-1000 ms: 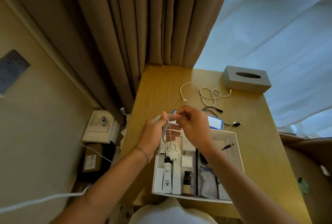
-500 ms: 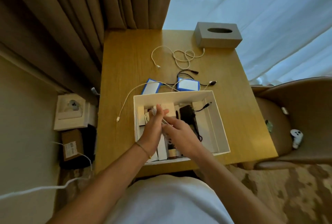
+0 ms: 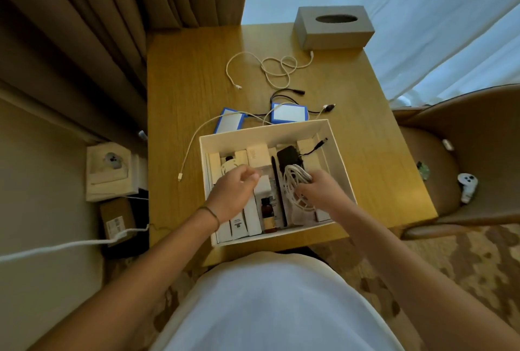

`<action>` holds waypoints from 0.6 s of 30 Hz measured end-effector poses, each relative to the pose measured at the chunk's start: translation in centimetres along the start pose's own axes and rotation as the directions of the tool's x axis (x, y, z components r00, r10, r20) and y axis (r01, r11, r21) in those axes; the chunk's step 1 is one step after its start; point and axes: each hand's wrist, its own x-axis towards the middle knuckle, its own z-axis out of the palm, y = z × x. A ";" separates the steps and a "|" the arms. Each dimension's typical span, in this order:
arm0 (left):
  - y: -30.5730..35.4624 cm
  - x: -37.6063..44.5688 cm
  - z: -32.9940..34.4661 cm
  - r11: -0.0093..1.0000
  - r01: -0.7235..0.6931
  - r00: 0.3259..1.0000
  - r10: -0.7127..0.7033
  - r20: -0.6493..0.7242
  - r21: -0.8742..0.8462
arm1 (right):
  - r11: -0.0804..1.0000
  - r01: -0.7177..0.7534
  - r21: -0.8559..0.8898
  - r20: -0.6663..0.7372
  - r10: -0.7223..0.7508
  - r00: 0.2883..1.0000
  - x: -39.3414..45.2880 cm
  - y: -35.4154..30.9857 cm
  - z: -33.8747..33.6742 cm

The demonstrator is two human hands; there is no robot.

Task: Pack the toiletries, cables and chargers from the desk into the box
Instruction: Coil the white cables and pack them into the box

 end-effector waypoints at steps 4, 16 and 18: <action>-1.1 -0.5 0.6 0.982 -0.059 0.998 0.062 -0.009 0.182 | 0.979 -0.190 -0.070 0.078 0.195 0.978 1.6 0.7 0.9; -0.4 1.0 6.7 0.681 -0.422 0.906 0.296 0.303 0.598 | 0.780 0.087 -0.619 0.058 -0.065 0.996 1.0 0.3 2.8; -0.4 1.4 6.8 0.653 -0.437 0.899 0.318 0.300 0.618 | 0.742 0.080 -0.666 0.022 -0.088 0.996 0.6 0.1 2.6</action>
